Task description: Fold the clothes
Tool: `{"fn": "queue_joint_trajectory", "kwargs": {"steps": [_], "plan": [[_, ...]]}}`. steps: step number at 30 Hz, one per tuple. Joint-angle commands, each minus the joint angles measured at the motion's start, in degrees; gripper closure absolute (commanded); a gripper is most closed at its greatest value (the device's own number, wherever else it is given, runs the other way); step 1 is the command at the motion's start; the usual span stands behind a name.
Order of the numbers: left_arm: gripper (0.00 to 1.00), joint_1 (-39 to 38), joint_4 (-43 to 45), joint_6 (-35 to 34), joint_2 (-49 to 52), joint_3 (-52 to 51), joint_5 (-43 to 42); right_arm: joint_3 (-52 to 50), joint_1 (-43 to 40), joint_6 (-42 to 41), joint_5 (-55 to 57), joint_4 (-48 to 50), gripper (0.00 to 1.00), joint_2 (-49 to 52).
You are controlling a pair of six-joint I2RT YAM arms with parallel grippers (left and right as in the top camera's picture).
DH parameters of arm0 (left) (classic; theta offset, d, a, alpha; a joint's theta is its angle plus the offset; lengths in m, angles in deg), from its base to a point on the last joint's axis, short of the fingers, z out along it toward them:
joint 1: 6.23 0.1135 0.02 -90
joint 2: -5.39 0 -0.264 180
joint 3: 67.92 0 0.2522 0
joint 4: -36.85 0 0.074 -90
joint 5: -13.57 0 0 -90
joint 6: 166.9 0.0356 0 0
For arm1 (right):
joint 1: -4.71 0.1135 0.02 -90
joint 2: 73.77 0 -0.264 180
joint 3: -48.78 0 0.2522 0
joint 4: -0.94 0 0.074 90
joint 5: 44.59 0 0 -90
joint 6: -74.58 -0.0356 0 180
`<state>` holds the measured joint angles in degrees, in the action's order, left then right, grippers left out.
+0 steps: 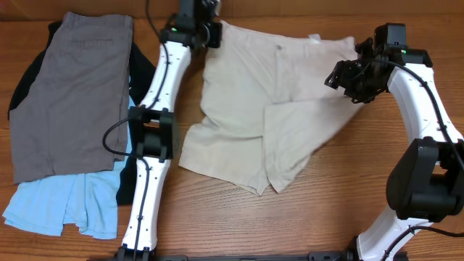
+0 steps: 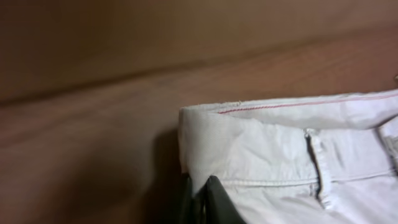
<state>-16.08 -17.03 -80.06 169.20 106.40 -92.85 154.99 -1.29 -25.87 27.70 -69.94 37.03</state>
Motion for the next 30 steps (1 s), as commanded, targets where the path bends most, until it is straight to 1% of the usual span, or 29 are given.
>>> {"fn": "queue_joint_trajectory", "kwargs": {"steps": [1,2,3,5,8,13,17,19,21,24,26,30], "plan": [[0.51,3.2,0.6,-2.0,0.5,2.9,2.2,-0.6,-0.1,0.2,0.0,0.2,0.32,-0.6],[0.22,3.3,0.4,-2.0,0.5,3.0,2.2,-0.6,0.0,0.2,0.0,0.2,0.32,-0.6],[0.00,3.3,0.0,-2.0,0.5,3.1,2.2,-0.6,0.0,0.2,-0.2,0.1,0.32,-0.6],[0.00,3.3,-2.1,-2.0,0.5,4.4,1.8,-0.6,0.0,0.3,-1.2,0.0,0.32,-0.6],[0.00,3.3,-7.6,-2.0,0.5,8.2,1.9,-0.6,0.5,2.0,-4.1,-0.3,0.32,-0.7],[0.00,3.3,-23.0,-2.0,0.3,19.6,1.8,-0.5,3.9,2.0,-4.3,-1.5,0.32,-0.9],[0.00,3.2,-35.3,-2.2,-6.4,19.5,1.8,-0.5,9.3,1.4,-2.9,-1.7,0.31,-0.9],[0.00,3.2,-40.8,-2.2,-9.9,19.5,2.0,-0.5,13.7,-1.7,2.1,-1.3,0.27,-0.9],[0.00,3.2,-44.4,-2.2,-13.0,19.5,2.0,-0.5,17.7,-5.2,8.2,-1.0,0.24,-0.7],[0.00,3.2,-47.2,-2.2,-15.9,19.5,3.0,-0.6,21.9,-9.6,13.4,-0.5,0.23,0.0],[0.00,3.2,-48.4,-2.2,-17.0,19.5,4.4,-0.6,23.9,-11.3,14.7,0.5,0.23,0.8],[0.00,3.2,-50.7,-2.2,-17.6,19.5,5.0,-0.6,27.0,-11.9,16.0,4.0,0.22,3.8]]}}
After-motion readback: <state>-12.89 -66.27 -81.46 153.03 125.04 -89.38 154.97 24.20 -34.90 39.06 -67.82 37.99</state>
